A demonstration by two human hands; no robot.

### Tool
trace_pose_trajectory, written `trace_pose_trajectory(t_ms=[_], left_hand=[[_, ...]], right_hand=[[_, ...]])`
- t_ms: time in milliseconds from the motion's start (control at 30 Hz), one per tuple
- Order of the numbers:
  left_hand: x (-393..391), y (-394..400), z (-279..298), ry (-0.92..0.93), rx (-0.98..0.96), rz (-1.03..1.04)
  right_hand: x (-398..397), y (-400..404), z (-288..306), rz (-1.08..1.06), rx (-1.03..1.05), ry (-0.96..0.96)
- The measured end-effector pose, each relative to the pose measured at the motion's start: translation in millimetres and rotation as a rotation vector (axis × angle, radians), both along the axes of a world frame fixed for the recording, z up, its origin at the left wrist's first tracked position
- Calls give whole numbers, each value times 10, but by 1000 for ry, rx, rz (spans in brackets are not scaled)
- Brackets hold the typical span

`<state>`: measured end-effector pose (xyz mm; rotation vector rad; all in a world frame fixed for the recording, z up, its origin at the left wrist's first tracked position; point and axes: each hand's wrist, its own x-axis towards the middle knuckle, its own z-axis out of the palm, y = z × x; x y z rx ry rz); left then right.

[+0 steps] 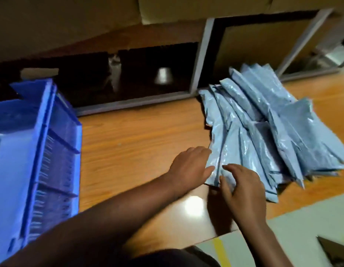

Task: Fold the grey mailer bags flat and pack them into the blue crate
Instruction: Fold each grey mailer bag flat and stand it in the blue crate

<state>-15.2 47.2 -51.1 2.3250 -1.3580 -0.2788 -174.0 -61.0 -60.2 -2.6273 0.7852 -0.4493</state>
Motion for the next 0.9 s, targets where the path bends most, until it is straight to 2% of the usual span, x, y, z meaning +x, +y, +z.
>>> trace_pose_trajectory(t_ms=[133,233,333,533,700,833,900], left_hand=[[-323,-450,-391,306,27,307],[-412,-562,-503,444,-38,520],[-438,-556,-525,532,-40,611],[-387,-512,-412,468,-55,646],[167,71,-194,418,47,626],[721,753,-71,410,152,635],[893,939,-82,372,177,687]], right_hand=[[-205,-305,-164,7,0,66],[-219,-440,-227,90,24,41],[-144,-515,-246,126,51,-11],[42,-495,-243,246,165,-134],[297,-440,-115,418,273,-280],[668,-296,-30,582,365,-237],[949,-196,-89,647,290,-152]])
